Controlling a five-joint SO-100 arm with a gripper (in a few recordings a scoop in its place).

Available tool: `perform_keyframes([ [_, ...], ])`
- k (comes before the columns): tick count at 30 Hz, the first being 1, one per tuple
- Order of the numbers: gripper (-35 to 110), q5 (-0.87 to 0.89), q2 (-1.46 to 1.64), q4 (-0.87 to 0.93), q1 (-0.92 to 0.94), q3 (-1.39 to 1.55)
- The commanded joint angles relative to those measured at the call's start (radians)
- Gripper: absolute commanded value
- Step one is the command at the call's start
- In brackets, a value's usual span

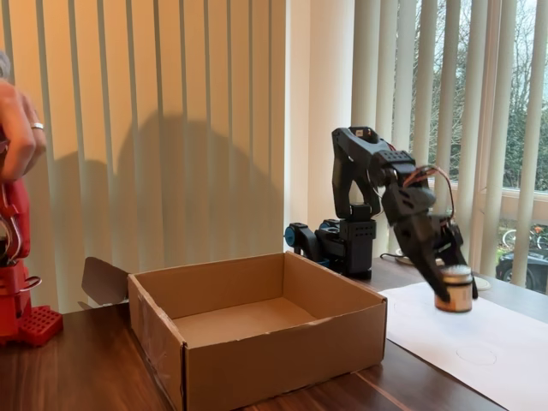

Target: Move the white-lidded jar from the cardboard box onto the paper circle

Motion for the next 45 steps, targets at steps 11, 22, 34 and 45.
perform_keyframes([
  [11, 5, 0.025, -0.245, -0.135, 0.009, -0.275],
  [22, 5, 0.052, -0.279, -0.147, -0.031, -0.291],
  [34, 5, 0.046, -0.302, -0.147, -0.032, -0.299],
  [45, 24, 0.023, -0.304, -0.147, -0.028, -0.288],
])
